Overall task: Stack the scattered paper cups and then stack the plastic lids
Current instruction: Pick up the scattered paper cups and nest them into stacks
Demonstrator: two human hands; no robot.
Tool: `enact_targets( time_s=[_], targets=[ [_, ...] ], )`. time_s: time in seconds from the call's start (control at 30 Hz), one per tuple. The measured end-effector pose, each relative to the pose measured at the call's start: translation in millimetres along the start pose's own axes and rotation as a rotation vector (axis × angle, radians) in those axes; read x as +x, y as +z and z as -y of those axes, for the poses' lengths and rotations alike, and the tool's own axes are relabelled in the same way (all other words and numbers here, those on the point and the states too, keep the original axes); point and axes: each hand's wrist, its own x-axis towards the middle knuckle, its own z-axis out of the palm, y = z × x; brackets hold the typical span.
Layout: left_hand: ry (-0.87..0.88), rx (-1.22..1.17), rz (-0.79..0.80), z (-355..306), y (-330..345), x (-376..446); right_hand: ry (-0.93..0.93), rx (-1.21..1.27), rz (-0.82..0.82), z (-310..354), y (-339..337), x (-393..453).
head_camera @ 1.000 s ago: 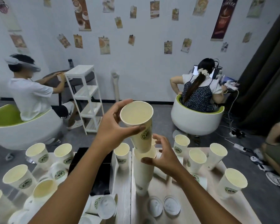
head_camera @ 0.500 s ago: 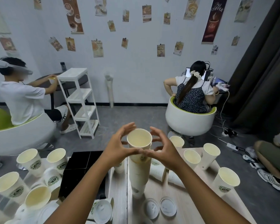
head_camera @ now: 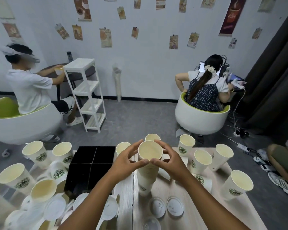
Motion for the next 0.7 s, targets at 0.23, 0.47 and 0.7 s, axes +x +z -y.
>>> enact_targets(
  time_s=[0.23,0.47,0.7],
  targets=[
    [-0.009,-0.08,0.018,7.8,5.5,0.7,0.029,0.065,0.026,-6.7,3.8,-2.6],
    [-0.045,-0.134,0.033,8.9,6.7,-3.4,0.02,0.143,0.026,-8.0,5.5,-2.8],
    [-0.05,-0.105,0.021,-0.5,7.7,-8.7,0.024,0.178,0.042,-4.7,4.4,-4.9]
  ],
)
